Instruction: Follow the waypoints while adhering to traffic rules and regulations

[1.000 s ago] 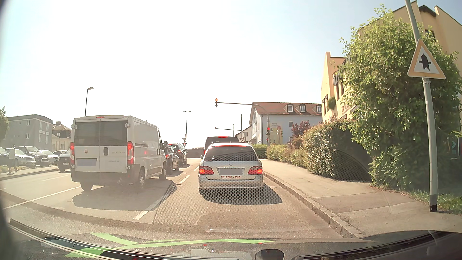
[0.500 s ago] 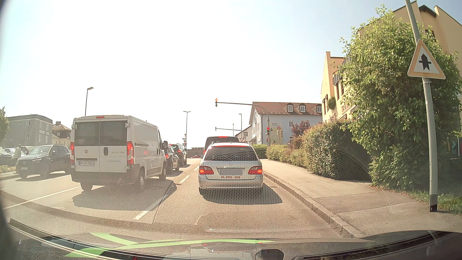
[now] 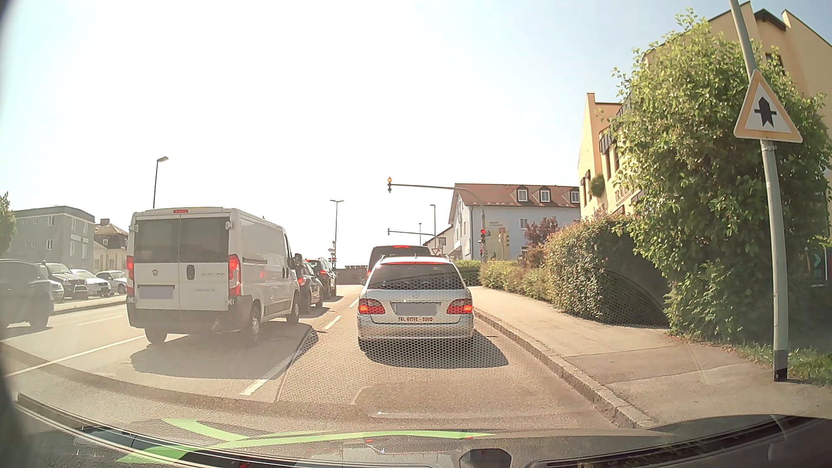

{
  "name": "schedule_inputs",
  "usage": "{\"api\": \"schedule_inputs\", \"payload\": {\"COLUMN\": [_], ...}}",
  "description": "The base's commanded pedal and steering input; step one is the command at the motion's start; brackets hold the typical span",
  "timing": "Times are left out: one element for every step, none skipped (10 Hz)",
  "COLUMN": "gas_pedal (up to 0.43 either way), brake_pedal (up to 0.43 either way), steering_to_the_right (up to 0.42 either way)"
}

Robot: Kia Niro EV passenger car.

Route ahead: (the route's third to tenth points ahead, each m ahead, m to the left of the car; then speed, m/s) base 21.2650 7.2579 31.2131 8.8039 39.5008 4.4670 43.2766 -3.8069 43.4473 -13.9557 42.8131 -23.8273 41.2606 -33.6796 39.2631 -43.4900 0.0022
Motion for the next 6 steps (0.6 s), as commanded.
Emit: {"api": "schedule_inputs", "payload": {"gas_pedal": [0.000,0.000,0.000,0.000,0.000,0.000], "brake_pedal": [0.201,0.201,0.201,0.201,0.201,0.201], "steering_to_the_right": [-0.010,-0.010,-0.010,-0.010,-0.010,-0.010]}}
